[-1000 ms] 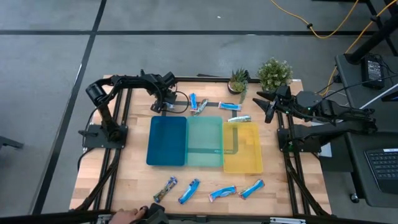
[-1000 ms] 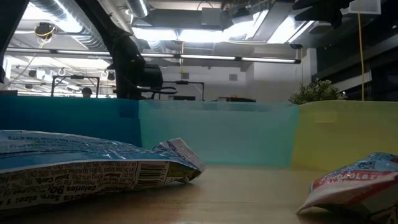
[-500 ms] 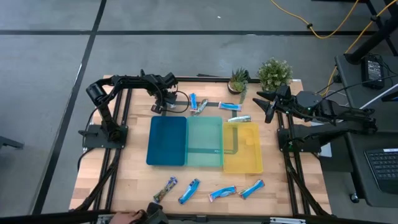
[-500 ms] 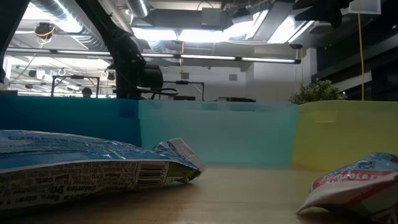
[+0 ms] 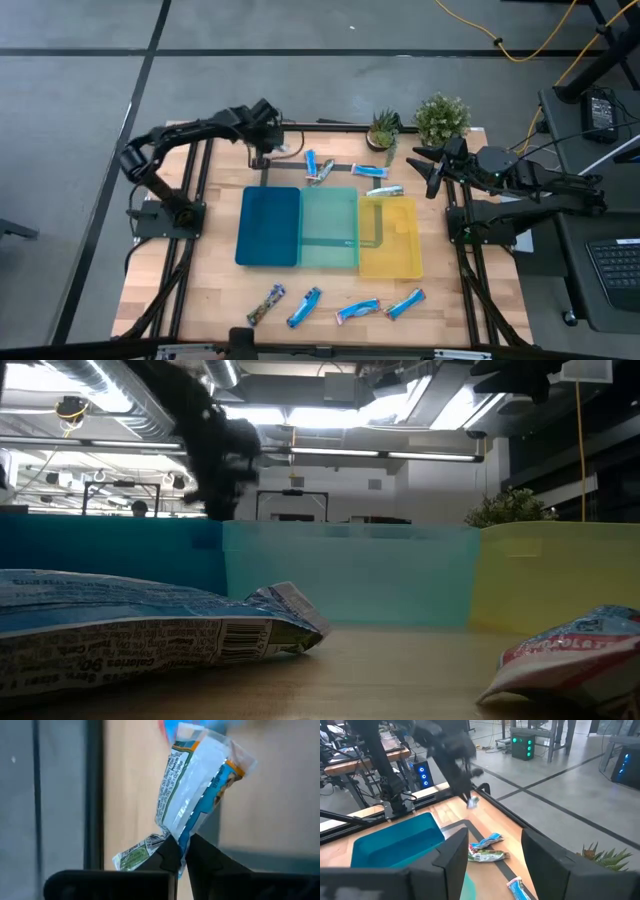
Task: Pick and place Granola Bars by type
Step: Put the left yellow granola bar into the blue bin
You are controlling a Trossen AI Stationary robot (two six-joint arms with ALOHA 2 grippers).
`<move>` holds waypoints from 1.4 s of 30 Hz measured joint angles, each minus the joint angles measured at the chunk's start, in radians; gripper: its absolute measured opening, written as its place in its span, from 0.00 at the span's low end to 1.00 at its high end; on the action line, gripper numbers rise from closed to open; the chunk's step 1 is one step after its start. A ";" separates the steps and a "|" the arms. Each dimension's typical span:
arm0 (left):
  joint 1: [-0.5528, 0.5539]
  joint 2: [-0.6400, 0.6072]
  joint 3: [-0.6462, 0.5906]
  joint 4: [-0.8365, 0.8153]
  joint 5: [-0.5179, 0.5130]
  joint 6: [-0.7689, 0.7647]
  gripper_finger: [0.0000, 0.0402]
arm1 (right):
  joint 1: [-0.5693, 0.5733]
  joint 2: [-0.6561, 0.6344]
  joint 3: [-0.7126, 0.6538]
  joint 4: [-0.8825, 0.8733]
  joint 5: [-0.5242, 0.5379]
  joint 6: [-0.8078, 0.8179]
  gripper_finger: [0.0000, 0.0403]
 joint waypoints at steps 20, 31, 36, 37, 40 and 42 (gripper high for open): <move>-0.010 -0.527 0.010 0.329 0.723 -0.714 0.01 | 0.000 0.000 0.000 -0.001 0.000 -0.086 0.46; -0.083 -0.664 0.010 0.341 0.690 -0.847 0.02 | 0.000 0.000 0.000 0.000 0.001 -0.140 0.46; -0.114 -0.703 0.010 0.354 0.689 -0.898 0.02 | 0.000 0.000 0.000 0.002 0.001 -0.187 0.46; -0.121 -0.709 0.010 0.360 0.689 -0.905 0.02 | 0.000 0.000 0.000 0.004 0.001 -0.191 0.46; -0.138 -0.728 0.010 0.366 0.683 -0.927 0.02 | 0.000 0.000 0.000 0.005 0.001 -0.188 0.46; -0.149 -0.739 0.010 0.366 0.682 -0.940 0.02 | 0.000 0.000 0.000 0.005 0.001 -0.188 0.46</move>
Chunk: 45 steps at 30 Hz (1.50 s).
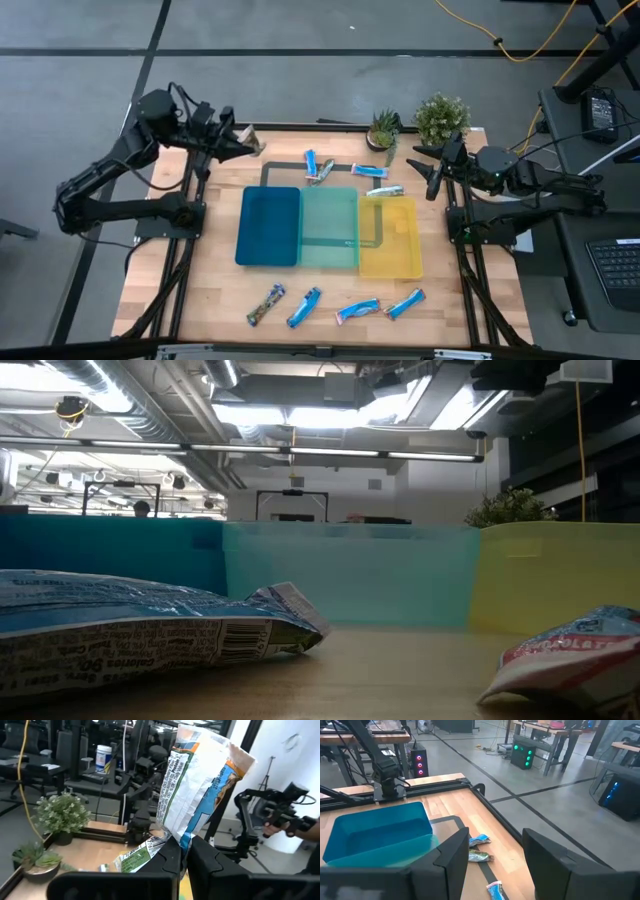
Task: Pick and place Granola Bars by type
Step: Put the left yellow granola bar into the blue bin
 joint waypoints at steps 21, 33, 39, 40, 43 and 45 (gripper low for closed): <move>-0.135 0.019 -0.021 -0.166 -0.102 -0.080 0.02 | 0.000 0.000 0.000 -0.001 0.000 0.005 0.46; -0.254 0.037 -0.354 -0.232 -0.340 -0.240 0.02 | 0.000 0.019 0.000 -0.003 0.000 0.005 0.46; -0.273 0.053 -0.382 -0.246 -0.340 -0.295 0.02 | 0.000 0.029 0.000 0.009 0.000 0.003 0.46; -0.278 0.058 -0.383 -0.245 -0.340 -0.295 0.02 | 0.000 0.030 0.000 0.013 0.000 0.003 0.46; -0.294 0.087 -0.385 -0.258 -0.340 -0.298 0.02 | 0.000 0.037 0.000 0.015 0.000 0.002 0.46; -0.306 0.116 -0.385 -0.275 -0.341 -0.298 0.02 | 0.000 0.040 -0.001 0.014 0.000 0.002 0.46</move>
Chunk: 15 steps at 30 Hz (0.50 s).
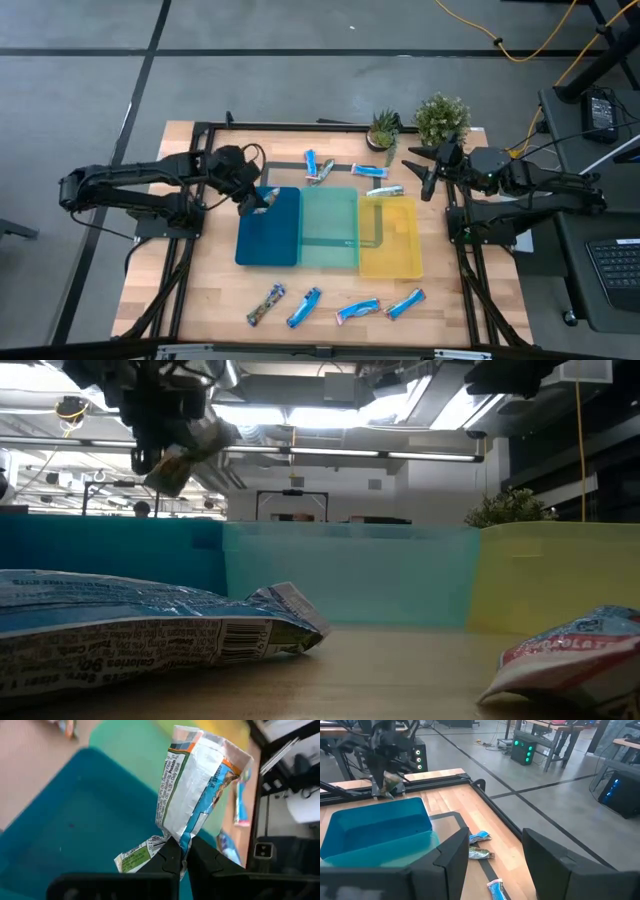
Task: Pick and place Granola Bars by type
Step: Put the left yellow granola bar into the blue bin
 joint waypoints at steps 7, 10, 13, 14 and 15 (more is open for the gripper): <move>-0.048 0.156 0.000 -0.013 -0.106 0.003 0.02 | 0.000 0.008 0.000 0.000 0.000 -0.001 0.46; -0.057 0.225 0.000 -0.039 -0.181 -0.005 0.02 | 0.000 0.008 0.000 0.000 0.000 0.000 0.46; -0.058 0.289 0.000 -0.060 -0.227 -0.028 0.02 | 0.000 0.008 0.000 0.000 0.000 -0.001 0.46; -0.058 0.308 0.000 -0.061 -0.230 -0.031 0.02 | 0.000 0.008 0.000 0.000 0.000 -0.001 0.46; -0.058 0.329 0.000 -0.060 -0.231 -0.032 0.02 | 0.000 0.008 0.000 0.000 0.000 -0.002 0.46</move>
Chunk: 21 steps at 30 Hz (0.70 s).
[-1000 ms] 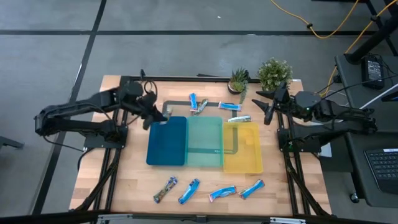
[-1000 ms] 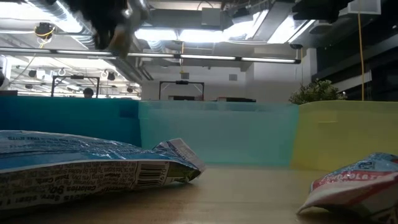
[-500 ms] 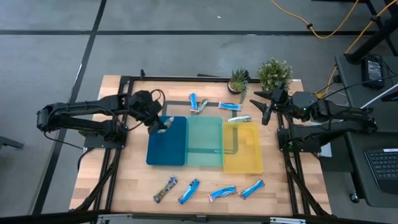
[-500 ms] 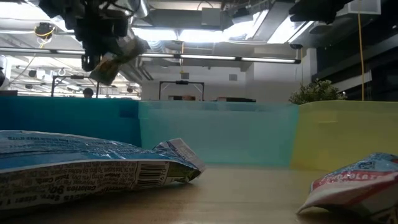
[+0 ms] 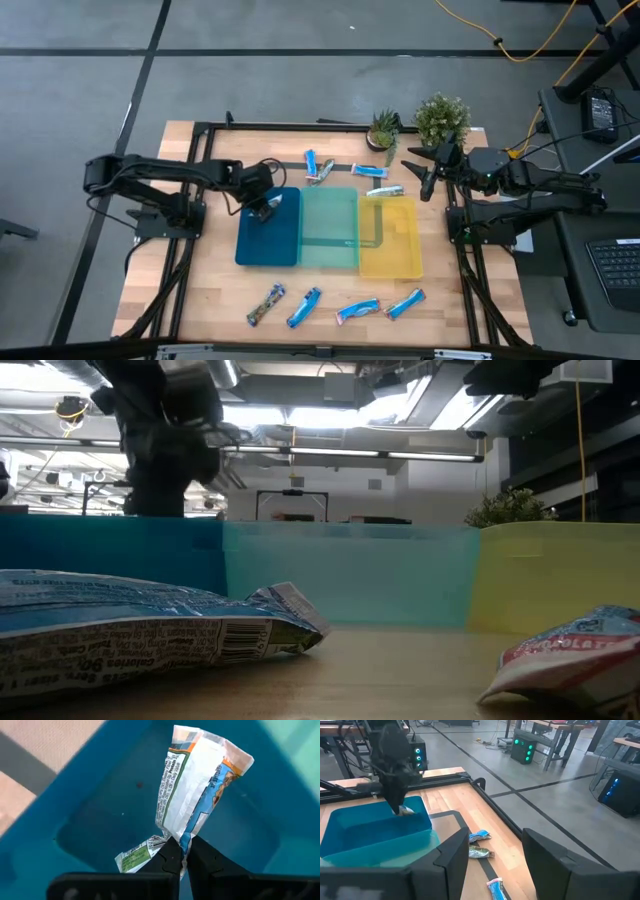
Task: Pick and place Granola Bars by type
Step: Put the left yellow granola bar into the blue bin, then put the left blue granola bar into the green bin
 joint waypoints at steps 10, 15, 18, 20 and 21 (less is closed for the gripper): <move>0.000 0.118 0.000 0.014 -0.002 0.001 0.05 | 0.000 0.000 0.000 -0.001 0.000 -0.002 0.46; 0.000 0.121 0.000 0.016 -0.017 0.006 0.08 | 0.000 0.000 0.000 -0.001 0.000 -0.002 0.46; 0.000 0.118 0.000 0.016 -0.016 0.025 0.11 | 0.000 0.000 0.000 -0.001 0.000 -0.002 0.46; 0.000 0.118 0.000 0.014 -0.008 0.033 0.13 | 0.000 0.000 0.000 -0.001 0.000 -0.002 0.46; 0.000 0.118 0.000 0.014 -0.003 0.033 0.14 | 0.000 0.000 0.000 -0.001 0.000 -0.002 0.46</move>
